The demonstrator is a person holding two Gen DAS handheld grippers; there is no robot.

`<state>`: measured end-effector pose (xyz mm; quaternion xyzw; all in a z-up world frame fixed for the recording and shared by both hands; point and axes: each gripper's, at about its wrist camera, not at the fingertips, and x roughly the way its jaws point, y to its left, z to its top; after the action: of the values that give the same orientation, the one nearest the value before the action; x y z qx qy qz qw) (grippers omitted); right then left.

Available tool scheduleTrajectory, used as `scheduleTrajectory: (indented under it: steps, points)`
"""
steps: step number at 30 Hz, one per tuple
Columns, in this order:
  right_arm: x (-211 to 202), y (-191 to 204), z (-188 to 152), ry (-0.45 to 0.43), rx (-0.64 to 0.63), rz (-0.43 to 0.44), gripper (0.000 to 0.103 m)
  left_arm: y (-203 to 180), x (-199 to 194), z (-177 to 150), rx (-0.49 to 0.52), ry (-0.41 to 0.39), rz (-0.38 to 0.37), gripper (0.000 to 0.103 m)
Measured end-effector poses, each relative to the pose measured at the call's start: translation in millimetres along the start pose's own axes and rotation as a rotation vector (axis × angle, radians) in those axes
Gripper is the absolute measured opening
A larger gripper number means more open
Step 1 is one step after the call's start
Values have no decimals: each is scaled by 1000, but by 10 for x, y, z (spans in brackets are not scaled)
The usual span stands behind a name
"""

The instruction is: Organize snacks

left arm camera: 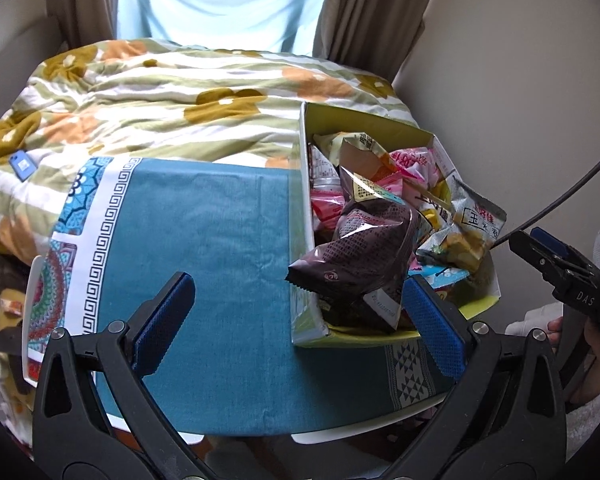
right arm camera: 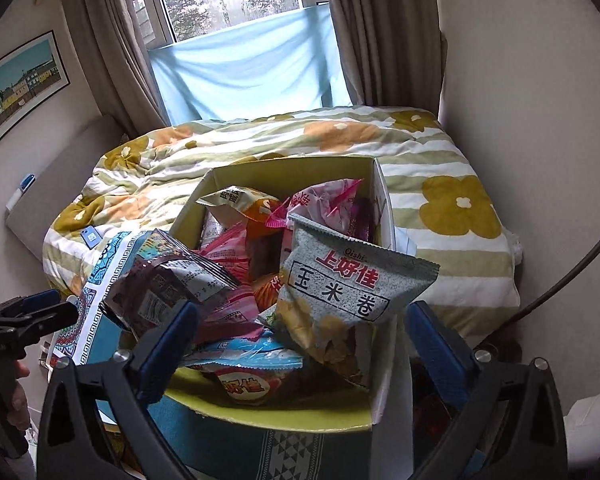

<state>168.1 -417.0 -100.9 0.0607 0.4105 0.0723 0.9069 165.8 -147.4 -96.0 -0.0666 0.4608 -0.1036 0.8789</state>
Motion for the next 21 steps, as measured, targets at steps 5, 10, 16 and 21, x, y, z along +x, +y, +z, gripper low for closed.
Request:
scheduleTrajectory:
  steps: [5,10,16,21]
  points:
    - [-290,265,39,-42,2,-19,103,65,-432,107,50,-74,4,103]
    - [-680,671,77,-115,16,-38,103,253,-991,164,83,-174,26,103]
    - [-1144,1218,-27,-185,14,-98,103,556,-1551,-1,81,-268,56,103]
    - [-1375,1600,-218,-226,14,-141,103,708,-1835,-220,97,-320,85,103]
